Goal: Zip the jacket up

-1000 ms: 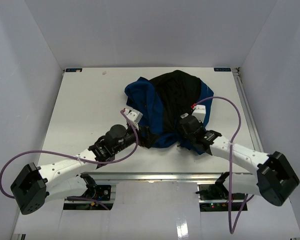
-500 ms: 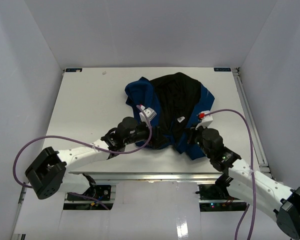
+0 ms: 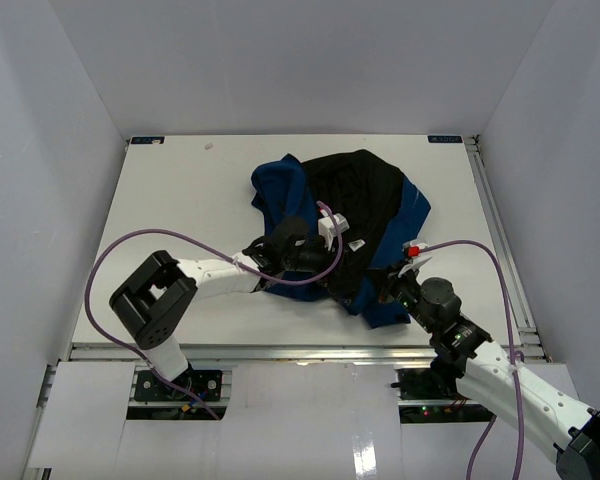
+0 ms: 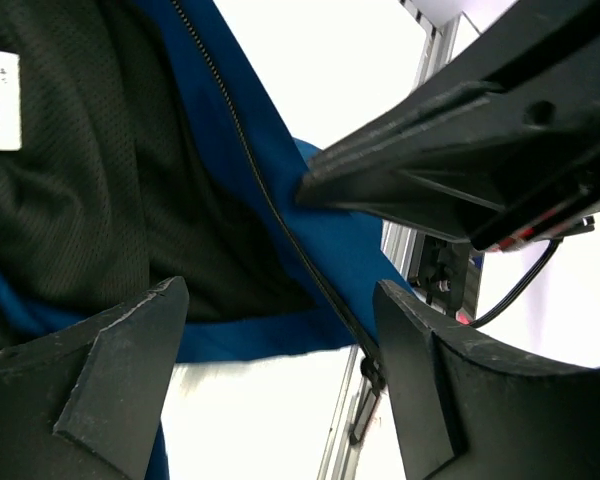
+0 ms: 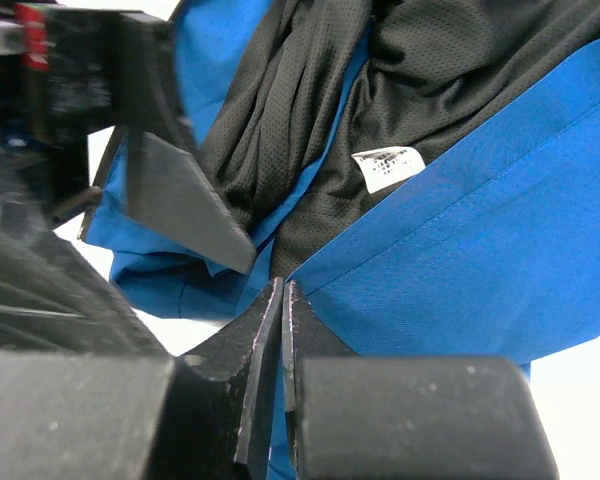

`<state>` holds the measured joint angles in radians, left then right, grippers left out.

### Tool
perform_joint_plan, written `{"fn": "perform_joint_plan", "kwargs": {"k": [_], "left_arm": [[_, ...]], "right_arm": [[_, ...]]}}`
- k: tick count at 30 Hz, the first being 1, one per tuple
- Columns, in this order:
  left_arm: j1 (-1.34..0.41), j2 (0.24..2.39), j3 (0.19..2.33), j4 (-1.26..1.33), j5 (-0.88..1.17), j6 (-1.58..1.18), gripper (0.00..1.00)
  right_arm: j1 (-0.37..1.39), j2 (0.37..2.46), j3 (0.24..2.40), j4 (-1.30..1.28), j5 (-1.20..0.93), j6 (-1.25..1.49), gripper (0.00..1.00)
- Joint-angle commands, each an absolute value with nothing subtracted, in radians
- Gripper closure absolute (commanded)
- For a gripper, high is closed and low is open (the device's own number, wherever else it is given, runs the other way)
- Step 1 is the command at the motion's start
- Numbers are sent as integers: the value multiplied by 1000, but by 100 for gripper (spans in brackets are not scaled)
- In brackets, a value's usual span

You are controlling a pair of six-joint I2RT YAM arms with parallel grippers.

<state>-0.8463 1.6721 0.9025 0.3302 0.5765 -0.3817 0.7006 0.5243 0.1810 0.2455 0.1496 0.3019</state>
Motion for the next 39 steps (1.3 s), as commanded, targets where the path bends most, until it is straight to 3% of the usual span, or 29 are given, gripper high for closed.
{"fn": "perform_joint_plan", "kwargs": {"k": [1, 6, 13, 18, 21, 27, 31, 39], "left_arm": [[-847, 1689, 931, 346, 673, -367, 16], [-853, 1700, 934, 354, 711, -369, 24], [-877, 1722, 956, 366, 773, -391, 63], [-889, 1713, 964, 352, 744, -382, 100], [-888, 1700, 957, 348, 688, -380, 100], [-898, 1675, 942, 365, 622, -390, 100], [-916, 1667, 948, 362, 577, -394, 100], [-950, 1644, 954, 336, 442, -389, 100]], "right_arm": [[699, 514, 172, 322, 98, 293, 92], [699, 503, 168, 327, 88, 303, 92], [698, 511, 164, 327, 97, 320, 80], [698, 504, 175, 298, 104, 380, 49], [699, 465, 175, 261, 104, 434, 40], [700, 385, 141, 181, 121, 550, 35], [702, 401, 128, 164, 105, 597, 19], [709, 353, 103, 89, 105, 641, 17]]}}
